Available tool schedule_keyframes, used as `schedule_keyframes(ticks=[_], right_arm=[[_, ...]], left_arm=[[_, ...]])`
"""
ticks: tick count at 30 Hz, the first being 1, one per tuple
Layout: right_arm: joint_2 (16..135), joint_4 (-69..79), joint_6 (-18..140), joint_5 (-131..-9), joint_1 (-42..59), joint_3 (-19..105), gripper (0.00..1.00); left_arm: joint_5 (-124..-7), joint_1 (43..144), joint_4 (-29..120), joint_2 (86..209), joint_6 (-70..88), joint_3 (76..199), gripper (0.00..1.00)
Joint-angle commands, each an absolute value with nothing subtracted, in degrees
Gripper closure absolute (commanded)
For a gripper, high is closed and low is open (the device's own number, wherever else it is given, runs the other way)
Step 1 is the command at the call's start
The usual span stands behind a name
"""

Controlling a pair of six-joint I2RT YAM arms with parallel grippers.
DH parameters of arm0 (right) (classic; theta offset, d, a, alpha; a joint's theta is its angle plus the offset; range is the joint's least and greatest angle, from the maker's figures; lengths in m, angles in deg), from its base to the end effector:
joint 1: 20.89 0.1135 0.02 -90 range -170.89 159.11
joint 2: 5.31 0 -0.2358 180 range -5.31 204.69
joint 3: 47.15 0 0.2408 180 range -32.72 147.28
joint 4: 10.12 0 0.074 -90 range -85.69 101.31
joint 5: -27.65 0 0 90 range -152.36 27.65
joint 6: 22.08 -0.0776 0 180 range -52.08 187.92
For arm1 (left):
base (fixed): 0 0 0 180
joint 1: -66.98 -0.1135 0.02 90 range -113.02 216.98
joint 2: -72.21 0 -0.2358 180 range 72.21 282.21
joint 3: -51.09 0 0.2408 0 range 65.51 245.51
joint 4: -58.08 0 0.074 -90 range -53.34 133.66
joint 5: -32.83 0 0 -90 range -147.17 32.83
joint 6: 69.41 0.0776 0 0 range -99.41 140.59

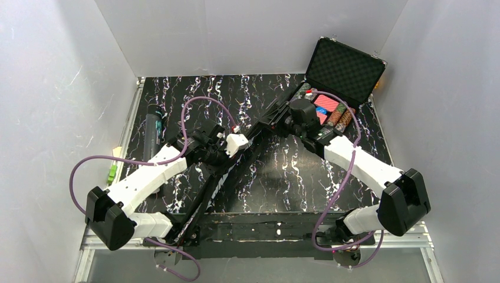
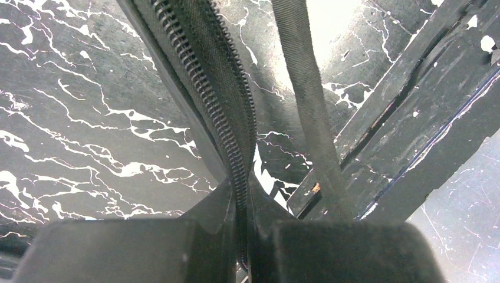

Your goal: Pack up the badminton gear

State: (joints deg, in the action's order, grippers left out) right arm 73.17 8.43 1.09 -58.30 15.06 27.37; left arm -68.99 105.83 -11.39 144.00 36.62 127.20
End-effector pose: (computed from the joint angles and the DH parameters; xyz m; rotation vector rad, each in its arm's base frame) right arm 0.2890 0.2028 0.2700 0.6163 2.0423 1.0663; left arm 0.1843 -0.1689 0.2196 1.3134 2.3943 -0.3960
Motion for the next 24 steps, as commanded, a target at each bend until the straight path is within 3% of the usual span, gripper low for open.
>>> schedule_keyframes(ticks=[1,21,24], right_arm=[[73.8,8.6,0.7,-61.4,18.8,28.0,0.99],[78.3,11.3,-0.5,-70.1,32.6,30.5,0.98],[77.9,11.6,-0.1,-69.4,32.6,29.9,0.98]], left_arm=[[-69.1,106.0,-9.1,143.0,37.4,130.7,1.00],[-72.5,105.3,-6.4,148.2,32.1,136.1,1.00],[-75.3,104.5,-7.6,148.9,31.3,138.0,0.93]])
